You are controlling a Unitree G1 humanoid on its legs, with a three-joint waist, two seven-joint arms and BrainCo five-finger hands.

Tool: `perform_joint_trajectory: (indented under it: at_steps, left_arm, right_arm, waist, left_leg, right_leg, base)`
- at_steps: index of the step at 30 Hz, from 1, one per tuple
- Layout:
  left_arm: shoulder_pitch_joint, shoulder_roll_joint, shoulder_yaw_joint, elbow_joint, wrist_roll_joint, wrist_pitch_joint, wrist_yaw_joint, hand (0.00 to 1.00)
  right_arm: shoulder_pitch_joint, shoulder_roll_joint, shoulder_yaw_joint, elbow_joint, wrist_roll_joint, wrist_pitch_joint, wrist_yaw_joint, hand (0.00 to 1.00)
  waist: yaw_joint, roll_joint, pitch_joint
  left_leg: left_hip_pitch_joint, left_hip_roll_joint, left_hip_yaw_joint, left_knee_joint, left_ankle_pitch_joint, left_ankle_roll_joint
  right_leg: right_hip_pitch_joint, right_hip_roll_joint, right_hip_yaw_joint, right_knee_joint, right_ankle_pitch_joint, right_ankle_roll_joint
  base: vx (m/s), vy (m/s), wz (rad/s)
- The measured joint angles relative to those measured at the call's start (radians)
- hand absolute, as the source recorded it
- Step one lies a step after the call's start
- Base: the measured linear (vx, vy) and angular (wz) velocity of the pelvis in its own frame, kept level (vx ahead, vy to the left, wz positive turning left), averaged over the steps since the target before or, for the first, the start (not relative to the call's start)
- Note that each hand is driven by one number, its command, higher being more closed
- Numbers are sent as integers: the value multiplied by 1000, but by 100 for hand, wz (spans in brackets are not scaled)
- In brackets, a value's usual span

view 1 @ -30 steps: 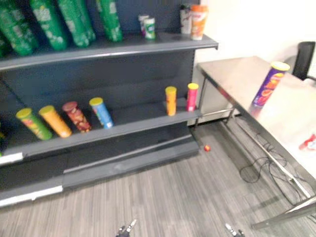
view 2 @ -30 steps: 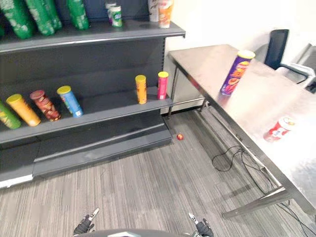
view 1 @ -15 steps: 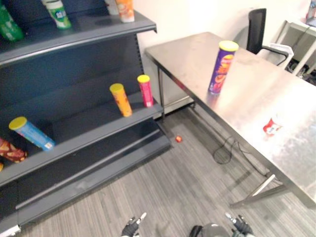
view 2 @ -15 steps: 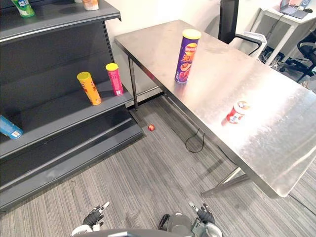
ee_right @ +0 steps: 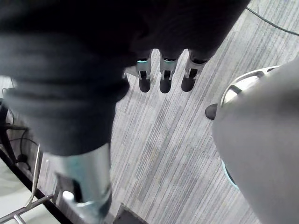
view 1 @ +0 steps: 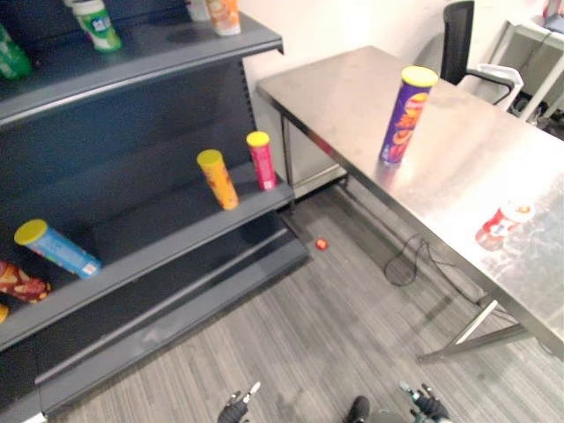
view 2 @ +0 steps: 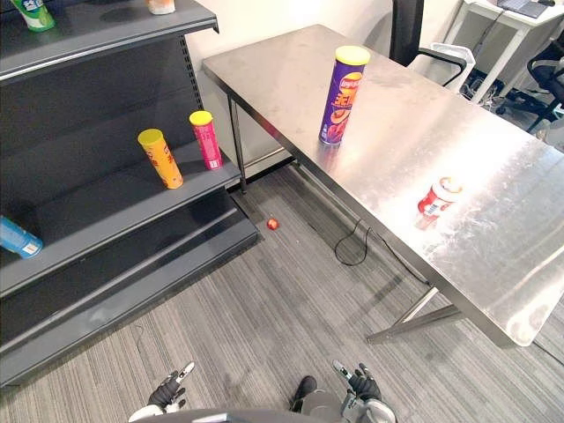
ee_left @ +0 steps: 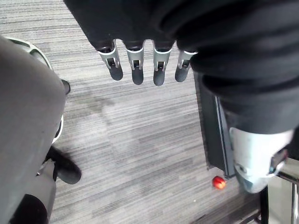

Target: Put the gum and the chips on the shelf.

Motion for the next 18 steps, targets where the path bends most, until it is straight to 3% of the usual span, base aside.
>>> perform_joint_trajectory:
  at_steps: [2, 4, 5, 6, 7, 8, 10, 11, 12, 14, 18]
  left_arm:
    - [-4, 0, -6, 0, 0, 1, 2, 0]
    - [-5, 3, -3, -7, 0, 1, 2, 0]
    - [-5, 5, 11, -17, -1, 1, 2, 0]
    - [-3, 1, 39, -20, -4, 0, 2, 0]
    - [-3, -4, 60, -21, -7, 1, 2, 0]
    - [2, -18, 106, -20, -28, 1, 2, 0]
    - [9, -22, 114, -23, -60, -1, 0, 0]
    - [3, -24, 115, -35, -60, -2, -3, 0]
    - [3, -26, 121, -52, -60, -7, -4, 0]
    - [16, -32, 124, -75, -70, -26, -5, 0]
    - [24, -35, 126, -76, -89, -30, -4, 0]
  right_arm:
    - [-2, -1, -46, 10, 0, 1, 0, 0]
    - [2, -2, -84, 23, 0, 5, -1, 0]
    - [14, -1, -119, 38, 0, 6, 0, 0]
    - [31, -2, -158, 52, 0, 12, -1, 0]
    - [44, -3, -177, 55, -1, 15, -2, 0]
    - [81, -5, -235, 52, 0, 28, -9, 0]
    - [104, 3, -245, 46, 1, 35, -23, 0]
    - [115, 3, -273, 41, 2, 37, -36, 0]
    - [115, 6, -294, 41, 2, 39, -43, 0]
    - [105, 8, -299, 26, 7, 36, -47, 0]
    - [94, 23, -262, -7, 20, 32, -47, 0]
  waist:
    - [-2, 5, 4]
    - [-3, -5, 8]
    - [-4, -14, 12]
    - [-4, -9, 15]
    - [-4, -3, 16]
    - [-3, 20, 23]
    - [1, 15, 21]
    - [-3, 14, 22]
    - [4, 7, 24]
    - [3, 3, 26]
    - [7, 0, 22]
  left_leg:
    - [-1, -10, 25, 8, 13, -10]
    - [-24, -11, 41, 102, 15, -14]
    - [-69, 24, 41, 262, 15, -15]
    - [-117, 79, 37, 459, 22, -5]
    - [-141, 112, 33, 554, 36, 16]
    - [-203, 188, -10, 780, 156, 114]
    - [-252, 189, -78, 895, 248, 116]
    - [-348, 185, -142, 964, 63, 105]
    - [-389, 184, -165, 935, 13, 96]
    - [-420, 183, -214, 794, -22, 82]
    - [-370, 171, -336, 350, -9, 85]
  right_leg:
    - [-32, -10, 26, 37, -4, -5]
    - [-45, -28, 35, 80, -21, -27]
    - [-31, -42, 41, 90, -28, -38]
    - [-6, -36, 59, 90, -44, -38]
    - [9, -27, 65, 92, -61, -37]
    - [53, 1, 119, 106, -97, -35]
    - [72, 0, 190, 115, -119, -38]
    - [68, 2, 253, 120, -144, -42]
    - [72, 3, 303, 118, -145, -42]
    - [91, 3, 381, 118, -156, -24]
    - [103, -6, 527, 148, -200, 37]
  base:
    - [13, 45, -38]
    - [24, 0, -36]
    - [49, -71, -49]
    - [67, -104, -58]
    - [122, -108, -113]
    - [120, -52, -100]
    - [215, 34, -127]
    - [257, 32, -155]
    - [239, 24, -143]
    - [200, 120, -128]
    - [211, 307, -112]
